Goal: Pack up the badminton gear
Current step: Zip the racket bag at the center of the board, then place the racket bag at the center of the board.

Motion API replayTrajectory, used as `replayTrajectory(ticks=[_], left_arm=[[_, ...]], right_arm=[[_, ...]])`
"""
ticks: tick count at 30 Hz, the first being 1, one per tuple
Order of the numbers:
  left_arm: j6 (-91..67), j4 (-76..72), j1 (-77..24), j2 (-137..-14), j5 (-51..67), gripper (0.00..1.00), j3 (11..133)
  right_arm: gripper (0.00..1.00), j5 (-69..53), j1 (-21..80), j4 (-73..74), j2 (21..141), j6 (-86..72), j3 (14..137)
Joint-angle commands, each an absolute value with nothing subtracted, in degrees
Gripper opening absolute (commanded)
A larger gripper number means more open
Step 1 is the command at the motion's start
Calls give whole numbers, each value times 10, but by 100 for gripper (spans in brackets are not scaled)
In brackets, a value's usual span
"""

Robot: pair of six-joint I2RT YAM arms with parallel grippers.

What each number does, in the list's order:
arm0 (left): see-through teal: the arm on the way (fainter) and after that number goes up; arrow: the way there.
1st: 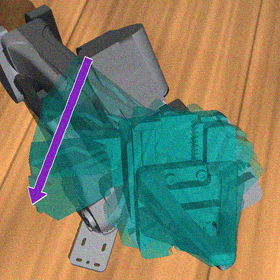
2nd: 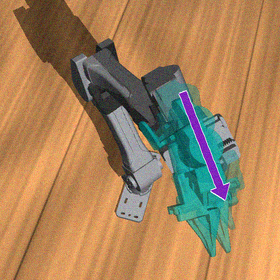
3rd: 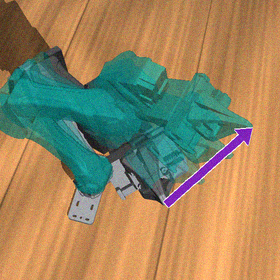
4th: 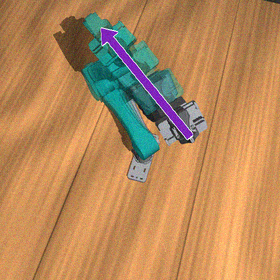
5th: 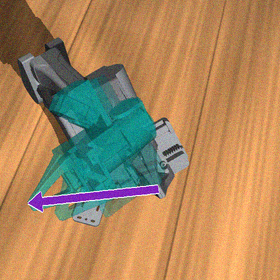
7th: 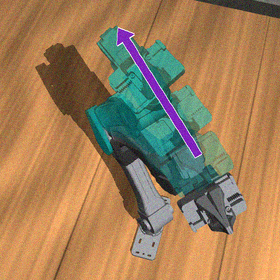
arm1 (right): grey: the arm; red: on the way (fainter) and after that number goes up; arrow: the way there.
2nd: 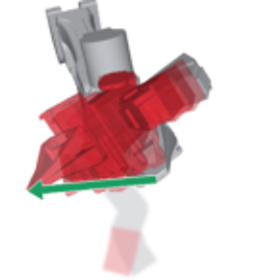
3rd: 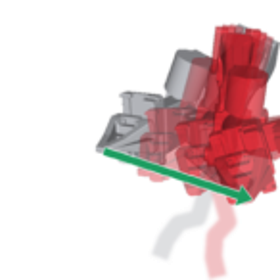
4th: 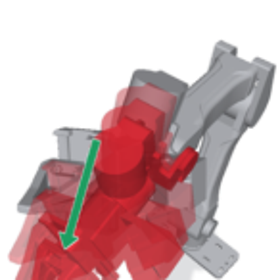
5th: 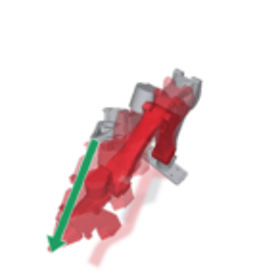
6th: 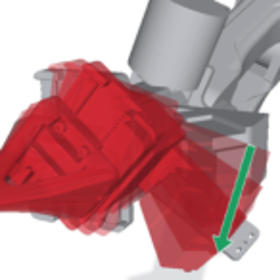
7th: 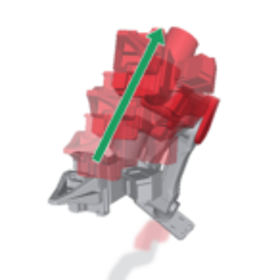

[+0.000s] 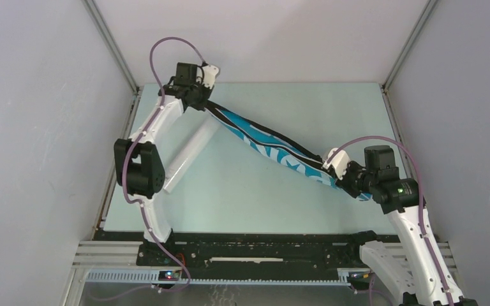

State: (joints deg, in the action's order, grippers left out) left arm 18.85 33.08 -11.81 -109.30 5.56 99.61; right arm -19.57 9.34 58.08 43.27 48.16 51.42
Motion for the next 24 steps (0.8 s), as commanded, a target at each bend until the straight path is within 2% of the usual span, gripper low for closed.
replayTrajectory(ticks=[1,6,10,12,13,14,16,21,24], left_arm=[[238,310,-81,-1120,-17,0,1049],[248,311,-54,-1156,-29,0,1086],[242,332,-55,-1135,61,1,1090],[236,354,-67,-1126,108,9,1108],[234,363,-77,-1121,124,10,1118],[232,371,-89,-1118,138,10,1129],[224,377,-124,-1121,145,1,1158],[179,407,-175,-1205,142,0,1314],[152,412,-178,-1264,140,0,1396]], right_arm=[[0,-112,80,632,431,477,531],[0,-99,78,617,433,472,530],[0,-43,75,584,430,461,524],[0,-17,68,568,425,457,524],[0,-6,65,560,423,452,524],[0,15,61,548,419,445,524],[0,53,56,519,414,432,521],[0,121,53,446,418,399,512],[0,102,54,430,425,382,511]])
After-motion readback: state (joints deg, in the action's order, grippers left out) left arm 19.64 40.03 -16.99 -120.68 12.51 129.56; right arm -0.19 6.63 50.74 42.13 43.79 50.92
